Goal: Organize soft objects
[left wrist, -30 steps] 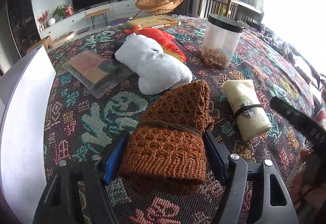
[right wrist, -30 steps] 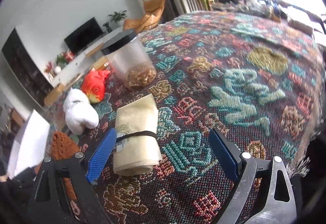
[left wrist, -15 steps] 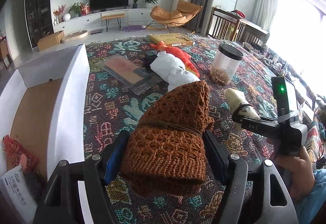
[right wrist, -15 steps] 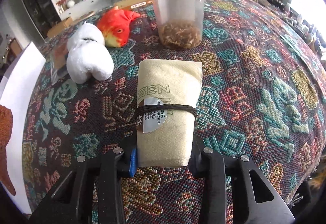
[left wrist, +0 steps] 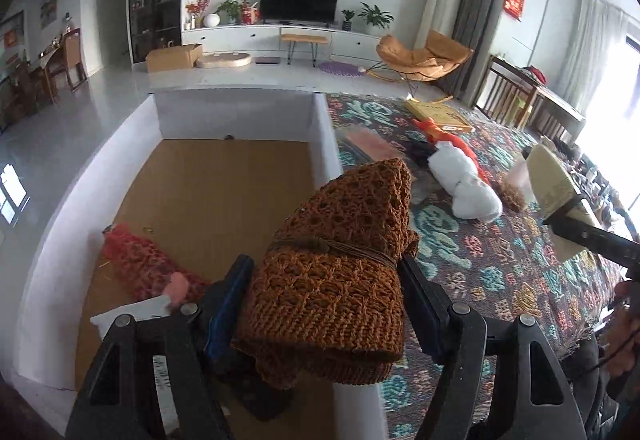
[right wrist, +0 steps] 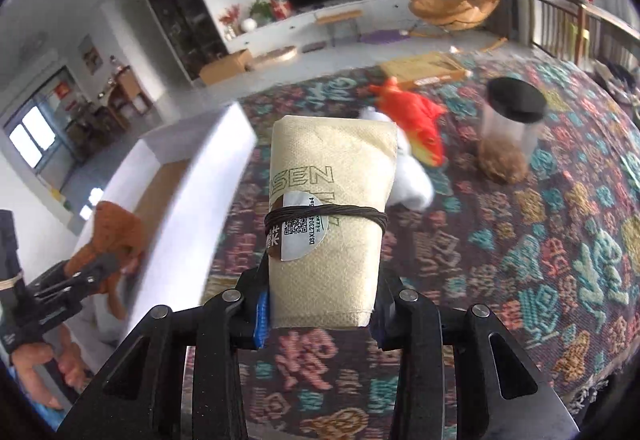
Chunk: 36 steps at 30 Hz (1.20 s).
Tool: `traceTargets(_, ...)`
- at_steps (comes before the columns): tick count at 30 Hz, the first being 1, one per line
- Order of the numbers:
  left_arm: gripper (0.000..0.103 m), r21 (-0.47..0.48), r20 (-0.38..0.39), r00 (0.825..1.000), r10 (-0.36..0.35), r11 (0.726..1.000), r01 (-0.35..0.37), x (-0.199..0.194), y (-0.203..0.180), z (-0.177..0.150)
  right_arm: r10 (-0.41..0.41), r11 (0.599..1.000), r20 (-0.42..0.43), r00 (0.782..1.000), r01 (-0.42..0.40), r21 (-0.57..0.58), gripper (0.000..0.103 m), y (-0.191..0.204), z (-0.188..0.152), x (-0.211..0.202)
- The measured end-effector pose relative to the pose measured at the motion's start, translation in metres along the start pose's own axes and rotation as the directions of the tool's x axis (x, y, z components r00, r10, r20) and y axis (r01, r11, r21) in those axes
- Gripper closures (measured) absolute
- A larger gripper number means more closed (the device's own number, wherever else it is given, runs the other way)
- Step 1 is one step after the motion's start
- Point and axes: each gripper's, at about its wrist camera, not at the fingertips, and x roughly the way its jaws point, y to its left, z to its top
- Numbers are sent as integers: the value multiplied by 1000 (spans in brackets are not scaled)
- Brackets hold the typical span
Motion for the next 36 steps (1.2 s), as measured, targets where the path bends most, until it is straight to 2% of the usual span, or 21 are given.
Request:
traceTargets(2,31,-39,1,999,41,998,-41,-4,25,-2,87,995,-21,996,-87,-37,63,34,7,5)
traceTargets(4,31,-76,1,996,91,993,-91,-10,50,-5,180,981,-61,982,-184,-62,63,69,14,16)
traceTargets(7,29,-114,-9,985,172,979,-172,-18,81,-13,313,944,-133,940,-324,-66,62,114,17,37)
traceTargets(8,23,-124,-10,979,205,971,-205,-19,89,-16,358,927,-160,920,-371,-57,60,127,17,45)
traceTargets(10,13,-154,10,961,278,950,-273,-24,104,-22,412,904,-220,884,-427,-25,36,145,14,67)
traceTargets(11,2,-168,12,952,306,939,-300,-25,109,-22,436,892,-251,864,-451,-3,26,149,10,78)
traceTargets(12,0,-182,16,944,328,930,-320,-28,114,-23,442,890,-278,853,-455,21,26,148,8,87)
traceTargets(14,0,-215,30,939,343,920,-329,-32,119,-24,432,899,-285,856,-435,58,26,135,5,95)
traceTargets(15,0,-228,34,941,336,920,-320,-33,119,-25,415,908,-266,870,-416,55,26,125,3,94)
traceTargets(17,0,-238,42,950,311,926,-292,-33,113,-25,314,948,-214,925,-319,13,26,104,-1,89)
traceTargets(19,0,-228,59,964,260,944,-241,-29,93,-24,154,986,-156,976,-163,-47,25,79,-9,84)
traceTargets(20,0,-213,68,972,224,955,-205,-26,77,-20,47,996,-129,990,-57,-75,24,62,-16,84)
traceTargets(21,0,-191,77,981,179,968,-161,-23,61,-20,-65,994,-104,992,56,-92,22,44,-25,84)
traceTargets(22,0,-163,82,988,132,980,-117,-19,42,-17,-177,981,-83,981,169,-96,22,23,-36,85)
traceTargets(24,0,-87,79,996,38,996,-31,-11,-3,-15,-366,930,-83,927,361,-71,22,-25,-60,89)
traceTargets(26,0,-4,58,997,-58,998,59,-1,-50,-18,-476,878,-120,871,479,-3,22,-74,-77,90)
traceTargets(28,0,66,10,989,-149,987,148,16,-97,-23,-533,835,-143,834,545,74,22,-115,-86,82)
traceTargets(30,0,92,-58,977,-206,973,211,41,-137,-33,-513,827,-141,846,532,182,21,-143,-83,68)
traceTargets(32,0,113,-110,967,-228,964,240,72,-168,-41,-554,803,-99,827,562,200,21,-153,-77,59)
traceTargets(34,0,134,-134,973,-188,969,206,103,-186,-47,-589,780,-82,804,593,200,21,-161,-75,59)
traceTargets(36,0,139,-142,979,-143,977,163,129,-190,-49,-558,787,-116,822,568,239,21,-173,-77,64)
